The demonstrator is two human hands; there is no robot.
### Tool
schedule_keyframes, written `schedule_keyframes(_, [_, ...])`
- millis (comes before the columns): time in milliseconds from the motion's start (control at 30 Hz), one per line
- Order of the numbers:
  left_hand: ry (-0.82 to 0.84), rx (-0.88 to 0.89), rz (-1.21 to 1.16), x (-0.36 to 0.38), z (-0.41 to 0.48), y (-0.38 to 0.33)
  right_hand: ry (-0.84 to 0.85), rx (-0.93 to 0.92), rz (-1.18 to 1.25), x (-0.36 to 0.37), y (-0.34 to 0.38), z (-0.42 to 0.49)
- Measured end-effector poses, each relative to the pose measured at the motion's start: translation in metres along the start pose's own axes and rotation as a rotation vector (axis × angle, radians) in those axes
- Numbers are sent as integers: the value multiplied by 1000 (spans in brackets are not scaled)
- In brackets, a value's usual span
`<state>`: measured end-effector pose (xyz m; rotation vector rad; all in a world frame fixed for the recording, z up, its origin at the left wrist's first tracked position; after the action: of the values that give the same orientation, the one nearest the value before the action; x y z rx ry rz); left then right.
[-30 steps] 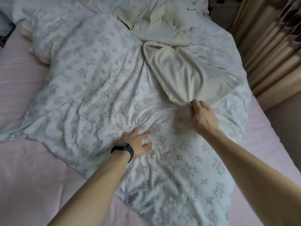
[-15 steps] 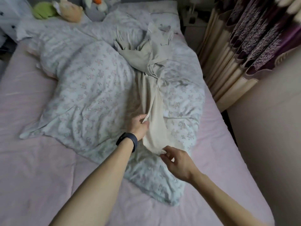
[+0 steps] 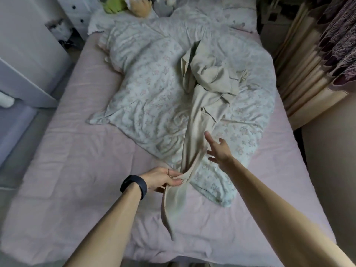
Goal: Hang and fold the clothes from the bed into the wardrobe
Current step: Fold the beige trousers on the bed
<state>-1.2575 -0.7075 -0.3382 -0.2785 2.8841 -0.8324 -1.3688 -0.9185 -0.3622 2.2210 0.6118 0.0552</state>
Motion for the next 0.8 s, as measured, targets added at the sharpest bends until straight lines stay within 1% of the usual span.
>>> schedule_keyframes(67, [71, -59, 69, -4, -4, 31, -21, 41, 124, 20, -9, 17])
schedule_keyframes(100, [77, -81, 123, -11, -5, 44, -57, 24, 106, 27, -11, 23])
schedule_keyframes(167, [-12, -109, 266, -39, -9, 63, -105, -41, -45, 43, -16, 22])
schedule_keyframes(233, [-136, -105, 351, -68, -17, 69, -62, -103, -108, 63, -24, -1])
schedule_keyframes(267, [-180, -97, 313, -79, -18, 67, 3, -128, -121, 72, -27, -19])
schedule_keyframes(400, [-291, -29, -82, -93, -23, 36, 248, -238, -326, 95, -42, -100])
schedule_keyframes(467, [-312, -1, -160, -81, -21, 19, 313, -295, -392, 96, -45, -136])
schedule_keyframes(500, [-304, 8, -148, -69, -22, 12, 319, -312, -417, 94, -48, -151])
schedule_keyframes(567, [-295, 37, -97, -47, -17, 5, 310, -308, -438, 83, -51, -171])
schedule_keyframes(633, [-317, 74, -74, -34, -13, 9, 311, -264, -437, 71, -57, -182])
schedule_keyframes(700, [-289, 94, -59, -23, -13, 12, 212, -132, -338, 46, -64, -177])
schedule_keyframes(733, [-259, 89, -89, -18, -13, 17, 137, -55, -272, 31, -71, -171])
schedule_keyframes(800, [-193, 51, -177, -13, -13, 29, -4, 14, -190, 8, -79, -156])
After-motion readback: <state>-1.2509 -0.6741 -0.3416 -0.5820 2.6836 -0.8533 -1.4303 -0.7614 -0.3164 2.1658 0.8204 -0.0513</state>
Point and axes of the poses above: each hand's wrist, its own z-axis towards the middle knuckle, its own x-axis out of the palm, y = z × x, the point moved 10 cm from there along z, towards the middle knuckle, and after that the axes turned 7 degrees about -y, right-handed, at the moved point
